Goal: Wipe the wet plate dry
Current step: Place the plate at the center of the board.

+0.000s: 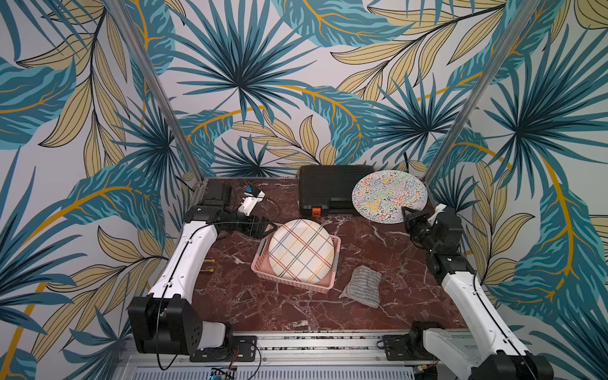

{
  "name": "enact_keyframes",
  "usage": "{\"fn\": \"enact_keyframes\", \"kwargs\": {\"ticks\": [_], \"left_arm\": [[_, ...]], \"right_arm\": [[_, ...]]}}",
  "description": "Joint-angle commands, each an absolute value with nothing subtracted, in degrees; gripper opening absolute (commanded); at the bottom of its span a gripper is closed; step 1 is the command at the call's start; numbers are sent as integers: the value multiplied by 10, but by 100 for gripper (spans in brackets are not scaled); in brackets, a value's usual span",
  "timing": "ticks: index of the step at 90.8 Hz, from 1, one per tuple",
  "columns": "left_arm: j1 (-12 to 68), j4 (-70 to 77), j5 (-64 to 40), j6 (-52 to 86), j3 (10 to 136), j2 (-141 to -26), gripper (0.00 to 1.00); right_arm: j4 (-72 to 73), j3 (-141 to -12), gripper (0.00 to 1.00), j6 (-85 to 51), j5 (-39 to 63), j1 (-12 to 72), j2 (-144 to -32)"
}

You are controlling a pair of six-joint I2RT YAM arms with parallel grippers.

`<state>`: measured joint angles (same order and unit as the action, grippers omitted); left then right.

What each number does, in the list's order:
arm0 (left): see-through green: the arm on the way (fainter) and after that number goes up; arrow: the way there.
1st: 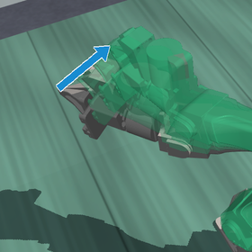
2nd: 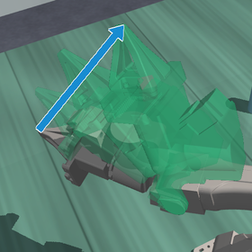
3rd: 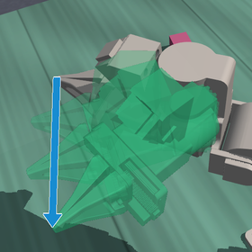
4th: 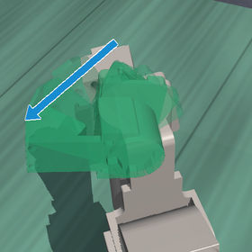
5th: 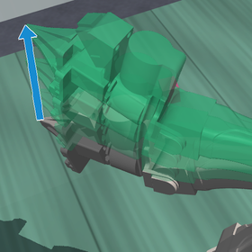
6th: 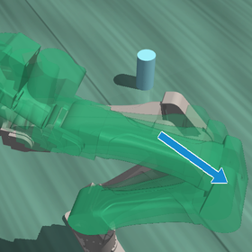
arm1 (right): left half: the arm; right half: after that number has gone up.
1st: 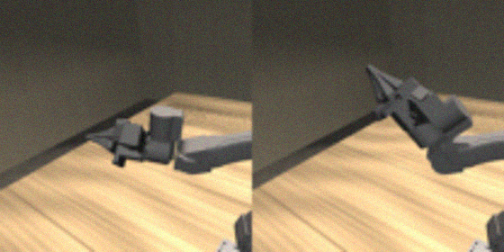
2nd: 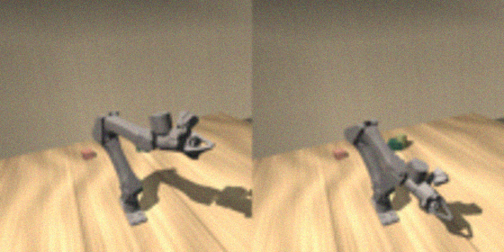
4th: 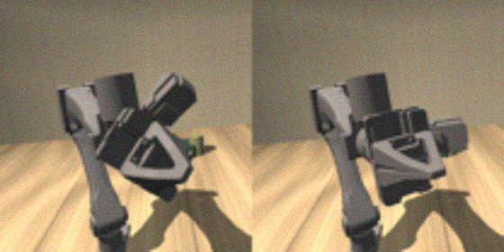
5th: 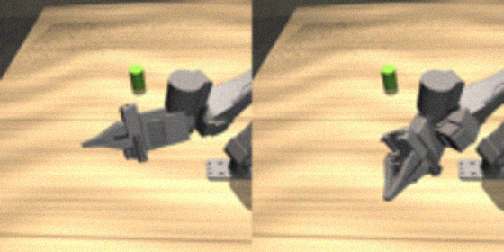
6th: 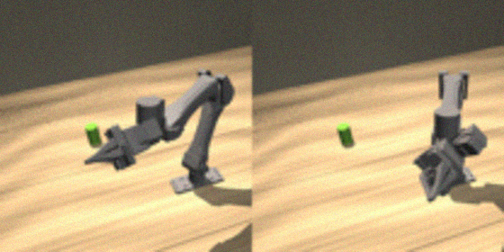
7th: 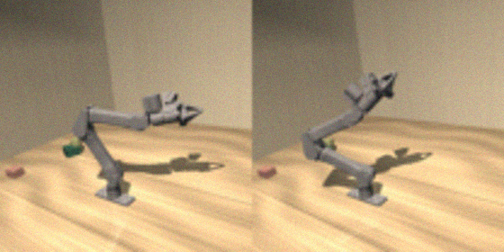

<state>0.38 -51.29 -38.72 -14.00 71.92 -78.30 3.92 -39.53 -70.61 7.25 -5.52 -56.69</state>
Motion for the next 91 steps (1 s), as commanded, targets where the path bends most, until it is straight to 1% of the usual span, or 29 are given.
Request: {"fn": "enact_keyframes", "kwargs": {"ticks": [1, 16, 27, 55, 71, 91], "left_arm": [[-20, -493, -370, -163, 685, -759, 100], [-30, -468, -387, -162, 641, -748, 100], [-30, -466, -397, -156, 639, -759, 100], [-29, -477, -416, -152, 651, -776, 100], [-30, -475, -417, -153, 646, -768, 100], [-30, -475, -424, -152, 647, -768, 100]], "right_arm": [[60, -363, 0, -753, -2, -86, -551], [96, -304, 0, -767, -57, -136, -532], [96, -286, 0, -759, -58, -163, -547], [221, -241, 0, -742, -20, -185, -664], [257, -241, 0, -726, -9, -185, -723], [288, -247, 0, -744, 36, -186, -805]]}}
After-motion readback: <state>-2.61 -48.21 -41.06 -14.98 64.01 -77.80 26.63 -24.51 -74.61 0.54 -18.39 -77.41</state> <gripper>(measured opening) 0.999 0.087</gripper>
